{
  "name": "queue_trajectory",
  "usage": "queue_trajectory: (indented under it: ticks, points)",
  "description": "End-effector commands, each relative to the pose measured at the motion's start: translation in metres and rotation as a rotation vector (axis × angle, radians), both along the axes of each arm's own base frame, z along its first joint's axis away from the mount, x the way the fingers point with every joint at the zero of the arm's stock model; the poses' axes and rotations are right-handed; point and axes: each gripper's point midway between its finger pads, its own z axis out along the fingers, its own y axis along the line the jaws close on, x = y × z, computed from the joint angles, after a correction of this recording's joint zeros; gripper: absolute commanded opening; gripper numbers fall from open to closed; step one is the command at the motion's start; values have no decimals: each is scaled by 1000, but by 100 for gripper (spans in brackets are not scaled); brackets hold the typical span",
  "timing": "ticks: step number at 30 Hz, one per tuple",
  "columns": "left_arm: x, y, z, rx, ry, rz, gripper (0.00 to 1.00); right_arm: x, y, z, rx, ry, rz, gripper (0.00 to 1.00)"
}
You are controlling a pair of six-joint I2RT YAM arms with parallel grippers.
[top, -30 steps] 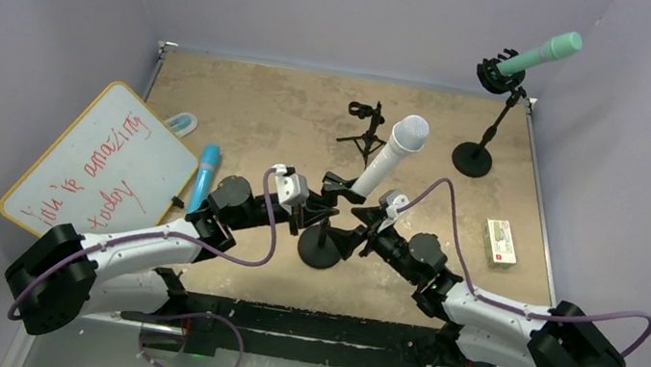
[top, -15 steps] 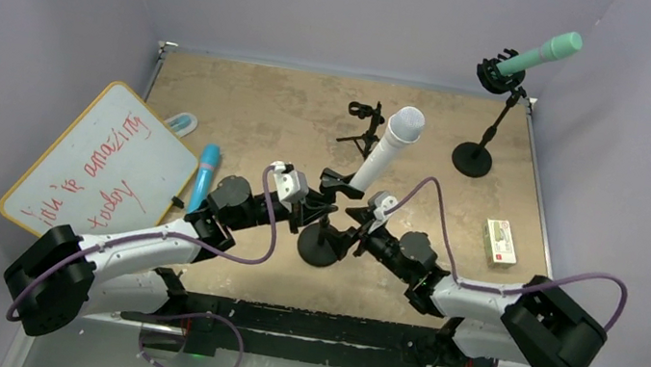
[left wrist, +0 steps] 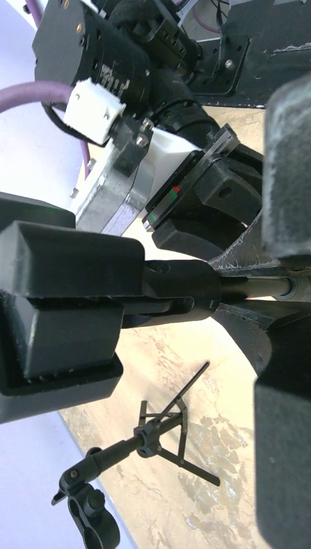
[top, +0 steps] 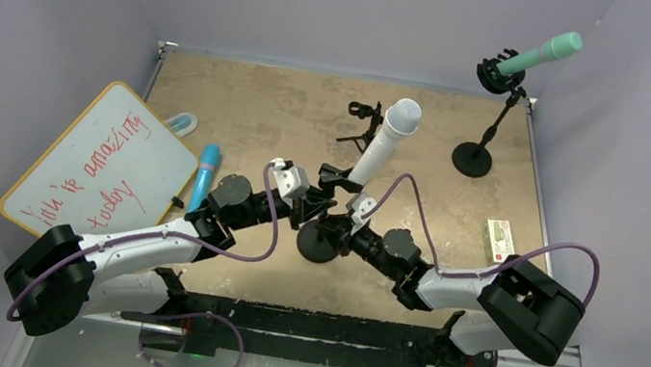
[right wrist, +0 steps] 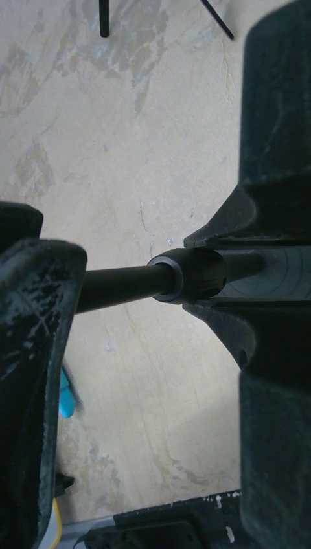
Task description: Remove the microphone from the stand
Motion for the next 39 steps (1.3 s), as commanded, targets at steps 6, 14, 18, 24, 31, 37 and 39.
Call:
queue_trajectory:
  ticks: [6,14,18,24,31,37,39]
  points:
    - [26,5,3,-28,56,219,0,17,-26,42,182,-60,-403,11]
    - [41,16,-6,-17,112,435,0,5,-48,46,241,-46,-773,8]
    - [39,15,-6,-19,115,437,0,-2,-39,52,277,-65,-706,9]
    - [24,5,-10,23,77,323,14,-18,-6,48,248,-18,-419,9]
    - [15,13,-7,-28,88,100,56,-38,11,43,238,47,-90,8]
    - [-1,6,1,-45,11,-115,58,-46,22,29,174,63,27,6]
    - [-3,5,1,-51,7,-147,58,-46,24,29,173,65,39,6]
